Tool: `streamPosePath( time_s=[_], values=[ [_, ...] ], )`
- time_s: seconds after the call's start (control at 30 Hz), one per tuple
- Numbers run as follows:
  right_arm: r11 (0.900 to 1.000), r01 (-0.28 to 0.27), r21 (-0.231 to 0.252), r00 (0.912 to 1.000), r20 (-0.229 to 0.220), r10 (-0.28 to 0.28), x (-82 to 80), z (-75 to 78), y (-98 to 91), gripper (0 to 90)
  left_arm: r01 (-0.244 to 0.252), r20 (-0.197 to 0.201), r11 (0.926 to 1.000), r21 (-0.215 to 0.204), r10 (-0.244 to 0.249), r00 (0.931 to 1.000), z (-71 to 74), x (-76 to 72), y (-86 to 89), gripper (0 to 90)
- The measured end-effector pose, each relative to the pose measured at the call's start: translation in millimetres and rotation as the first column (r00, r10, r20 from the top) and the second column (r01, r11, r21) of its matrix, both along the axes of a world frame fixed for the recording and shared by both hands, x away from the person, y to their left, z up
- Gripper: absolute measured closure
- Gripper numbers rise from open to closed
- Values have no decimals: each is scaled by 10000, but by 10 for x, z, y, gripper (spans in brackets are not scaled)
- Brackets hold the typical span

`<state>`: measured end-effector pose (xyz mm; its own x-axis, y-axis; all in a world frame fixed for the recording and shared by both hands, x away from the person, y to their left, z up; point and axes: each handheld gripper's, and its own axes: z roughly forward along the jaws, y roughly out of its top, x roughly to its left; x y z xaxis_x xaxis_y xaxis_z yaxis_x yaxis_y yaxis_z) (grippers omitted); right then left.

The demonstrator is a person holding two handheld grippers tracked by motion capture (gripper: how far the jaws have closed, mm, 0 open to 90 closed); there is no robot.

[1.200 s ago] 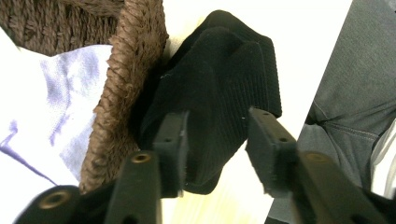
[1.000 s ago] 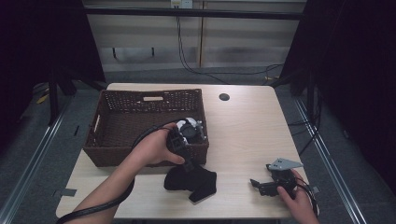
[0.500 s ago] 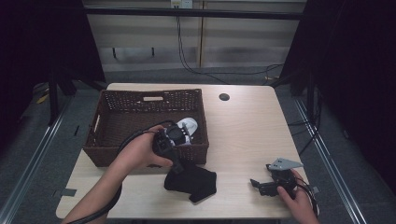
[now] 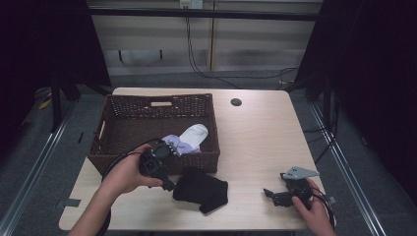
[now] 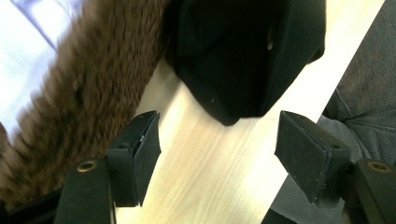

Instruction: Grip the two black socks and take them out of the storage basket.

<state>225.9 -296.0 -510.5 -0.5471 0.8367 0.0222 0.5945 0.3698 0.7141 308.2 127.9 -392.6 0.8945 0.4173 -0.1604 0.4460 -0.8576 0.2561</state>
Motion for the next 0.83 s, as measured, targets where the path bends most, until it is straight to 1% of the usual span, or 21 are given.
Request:
streamPosePath(
  time_s=[0.1,0.17,0.2,0.27,0.3,0.33,0.4,0.53,0.57,0.67,0.77,0.8,0.83],
  values=[
    [10000,0,0,10000,1,0,0,0,0,98,-214,-59,9998,-56,214,9998,-79,-25,86,302],
    [10000,8,5,10000,-9,-8,0,0,1,98,-408,-14,9992,-34,408,9992,-128,-44,130,302],
    [10000,8,5,10000,-9,-8,0,0,1,98,-371,17,9993,-19,371,9993,-149,-45,153,302],
    [10000,10,5,10000,-9,-10,0,1,1,98,-419,-54,9990,157,420,9991,-174,-48,188,301],
    [10000,3,3,10000,-5,-3,0,0,0,98,-449,28,9987,228,448,9990,-175,-52,208,301],
    [10000,4,3,10000,-2,-4,0,0,0,98,-504,116,9985,211,501,9987,-171,-51,229,301],
    [10000,2,2,10000,-2,-2,0,0,0,98,-545,115,9984,140,543,9985,-177,-58,263,301],
    [10000,0,-2,10000,1,0,0,0,0,98,-696,189,9975,126,693,9974,-245,-67,327,300],
    [10000,1,-1,10000,0,-1,0,0,0,98,-687,176,9975,158,684,9975,-260,-70,340,298],
    [10000,1,-1,10000,1,-1,0,0,0,98,-590,229,9982,55,588,9980,-283,-81,360,285],
    [10000,10,6,10000,-10,-10,0,1,1,98,-595,312,9982,-103,598,9977,-290,-87,357,269],
    [10000,10,8,10000,-11,-10,0,1,1,98,-491,308,9988,-39,492,9983,-288,-80,358,268],
    [10000,10,11,10000,-13,-10,-1,1,1,98,-503,350,9987,-83,505,9981,-293,-79,351,268]
  ],
)
